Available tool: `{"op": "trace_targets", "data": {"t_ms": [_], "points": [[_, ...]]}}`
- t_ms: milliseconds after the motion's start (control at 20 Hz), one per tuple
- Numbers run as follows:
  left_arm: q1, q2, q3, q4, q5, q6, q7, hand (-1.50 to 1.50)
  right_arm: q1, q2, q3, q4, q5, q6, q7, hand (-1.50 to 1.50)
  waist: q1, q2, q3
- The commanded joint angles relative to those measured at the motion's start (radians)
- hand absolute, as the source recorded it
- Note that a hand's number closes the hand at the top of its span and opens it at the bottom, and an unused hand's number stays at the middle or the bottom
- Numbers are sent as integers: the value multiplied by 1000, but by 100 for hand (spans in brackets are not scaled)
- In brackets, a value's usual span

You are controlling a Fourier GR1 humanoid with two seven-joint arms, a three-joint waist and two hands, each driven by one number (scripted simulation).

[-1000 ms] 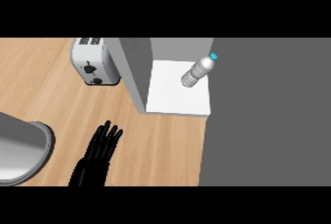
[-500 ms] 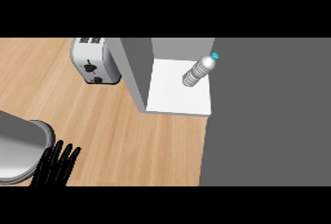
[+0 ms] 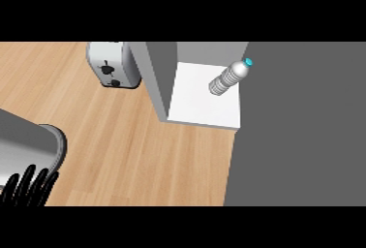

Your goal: Pick up the bottled water, place it into the cabinet and close the cabinet

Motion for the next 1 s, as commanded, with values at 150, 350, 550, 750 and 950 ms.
{"op": "trace_targets", "data": {"t_ms": [150,350,550,750,950], "points": [[16,54,33,-2,10,-71,-17,-150,-215,-25,113,-39,61,47,221,150,41,8,-5],[41,68,43,0,8,-82,-30,-150,-299,9,118,7,26,19,273,150,62,11,-7],[36,86,56,5,11,-101,-25,-150,-334,66,134,67,-17,-17,308,150,62,18,-7],[12,97,83,2,34,-109,-13,-150,-377,100,116,82,-42,-29,336,150,59,27,-8],[30,94,79,3,32,-128,-25,-150,-380,142,101,129,-70,-51,363,150,70,30,-8]]}}
